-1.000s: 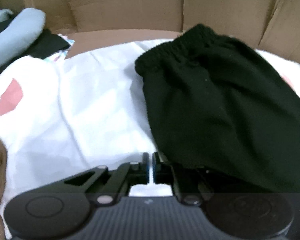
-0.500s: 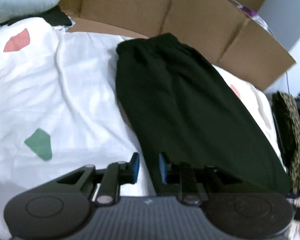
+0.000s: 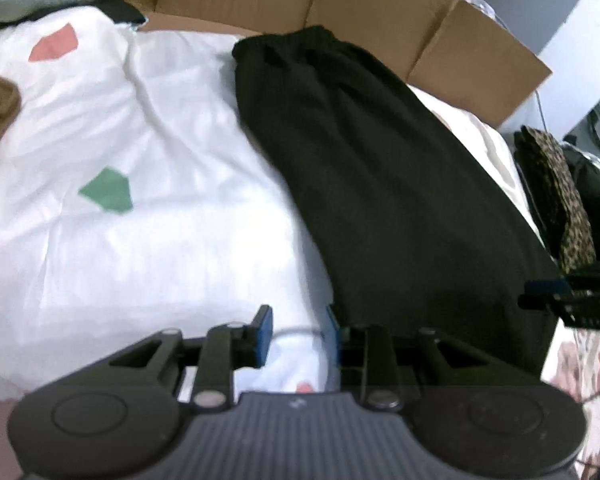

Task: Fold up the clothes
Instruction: 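Grasp the end of the black jacket strip with the left gripper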

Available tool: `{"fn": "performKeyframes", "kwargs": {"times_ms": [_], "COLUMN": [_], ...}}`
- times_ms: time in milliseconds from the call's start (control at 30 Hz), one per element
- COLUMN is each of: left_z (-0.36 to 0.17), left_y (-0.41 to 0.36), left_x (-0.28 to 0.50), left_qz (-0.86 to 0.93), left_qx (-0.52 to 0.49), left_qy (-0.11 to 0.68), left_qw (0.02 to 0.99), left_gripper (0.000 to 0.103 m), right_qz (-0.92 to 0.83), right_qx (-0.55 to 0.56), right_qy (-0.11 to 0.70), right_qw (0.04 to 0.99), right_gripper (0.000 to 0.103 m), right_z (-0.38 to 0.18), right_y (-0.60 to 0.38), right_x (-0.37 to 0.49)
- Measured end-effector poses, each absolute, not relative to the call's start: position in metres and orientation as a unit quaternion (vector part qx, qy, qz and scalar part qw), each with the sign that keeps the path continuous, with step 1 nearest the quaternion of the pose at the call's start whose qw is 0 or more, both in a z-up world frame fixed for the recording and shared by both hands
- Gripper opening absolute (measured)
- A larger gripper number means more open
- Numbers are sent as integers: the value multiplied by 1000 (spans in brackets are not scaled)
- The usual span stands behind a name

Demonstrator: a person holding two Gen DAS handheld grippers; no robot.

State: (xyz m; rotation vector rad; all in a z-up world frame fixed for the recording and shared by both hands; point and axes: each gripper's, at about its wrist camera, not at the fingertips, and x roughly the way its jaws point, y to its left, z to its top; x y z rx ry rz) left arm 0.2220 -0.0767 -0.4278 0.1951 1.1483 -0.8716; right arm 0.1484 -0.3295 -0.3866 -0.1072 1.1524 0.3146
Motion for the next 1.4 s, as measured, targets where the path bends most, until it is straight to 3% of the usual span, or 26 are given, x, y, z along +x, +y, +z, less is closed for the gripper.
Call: {"fn": "performKeyframes", "kwargs": {"times_ms": [133, 267, 700, 767, 800, 833, 867, 1133, 1400], "left_z": [-435, -437, -441, -442, -443, -443, -444, -440, -415], "left_y": [-70, -65, -65, -66, -66, -65, -63, -44, -38], "left_x": [209, 192, 168, 169, 170, 171, 171, 169, 180], "left_qz": [-404, -419, -447, -443, -441, -439, -436, -418, -419], "left_qx": [93, 96, 109, 108, 103, 100, 99, 95, 56], "left_qy": [531, 520, 515, 513, 513, 514, 516, 525, 516], "left_qw": [740, 738, 723, 728, 729, 730, 731, 735, 745], "left_gripper": [30, 40, 40, 37, 30, 15, 6, 0, 2], "right_qz": [145, 130, 148, 150, 151, 152, 152, 155, 155], "right_qx": [-52, -43, -57, -56, -56, -56, -56, -52, -53], "right_qy": [563, 595, 608, 607, 607, 607, 607, 606, 606], "right_qw": [812, 792, 778, 778, 778, 778, 778, 778, 778], "right_gripper": [30, 30, 30, 30, 30, 30, 30, 30, 30], "right_z": [-399, -411, -418, -418, -419, -419, -419, -421, -422], "right_y": [-331, -338, -347, -347, -348, -348, -349, -352, -349], "right_x": [146, 140, 132, 131, 131, 131, 131, 133, 135]}}
